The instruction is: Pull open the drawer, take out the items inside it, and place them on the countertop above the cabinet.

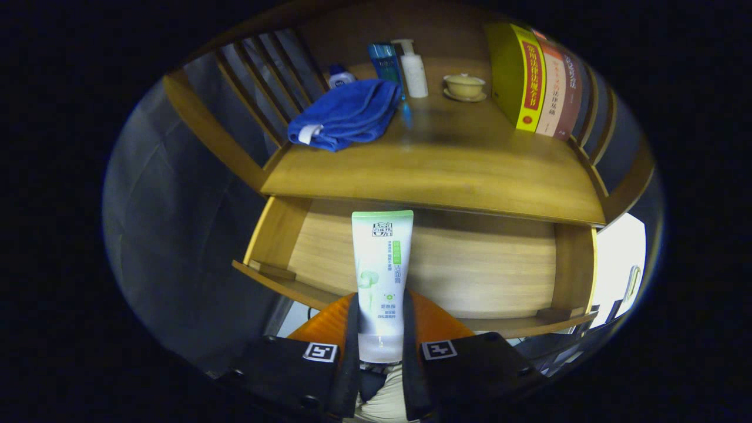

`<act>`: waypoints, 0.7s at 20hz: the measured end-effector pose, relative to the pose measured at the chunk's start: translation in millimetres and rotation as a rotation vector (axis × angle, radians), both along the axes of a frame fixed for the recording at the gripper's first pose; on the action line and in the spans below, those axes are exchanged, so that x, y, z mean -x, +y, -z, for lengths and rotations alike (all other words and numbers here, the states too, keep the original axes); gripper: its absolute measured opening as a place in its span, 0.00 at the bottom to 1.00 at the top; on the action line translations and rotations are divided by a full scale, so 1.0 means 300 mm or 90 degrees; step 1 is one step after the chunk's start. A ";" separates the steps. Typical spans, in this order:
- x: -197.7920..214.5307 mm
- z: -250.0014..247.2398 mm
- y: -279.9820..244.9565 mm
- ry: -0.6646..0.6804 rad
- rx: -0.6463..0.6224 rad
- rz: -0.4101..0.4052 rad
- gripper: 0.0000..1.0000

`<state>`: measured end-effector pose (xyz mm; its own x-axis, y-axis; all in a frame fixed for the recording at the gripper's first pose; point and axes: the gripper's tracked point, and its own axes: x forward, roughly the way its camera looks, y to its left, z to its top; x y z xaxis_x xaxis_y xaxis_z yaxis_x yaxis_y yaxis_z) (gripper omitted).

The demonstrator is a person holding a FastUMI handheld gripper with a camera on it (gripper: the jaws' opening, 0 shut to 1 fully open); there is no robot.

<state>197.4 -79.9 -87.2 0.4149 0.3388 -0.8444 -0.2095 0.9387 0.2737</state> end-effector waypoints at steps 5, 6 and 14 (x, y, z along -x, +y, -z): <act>-0.325 -0.073 -0.074 -0.117 0.063 0.074 0.38; -0.389 -0.056 -0.057 -0.119 0.060 0.090 0.38; -0.590 0.116 -0.009 -0.107 0.086 0.145 0.40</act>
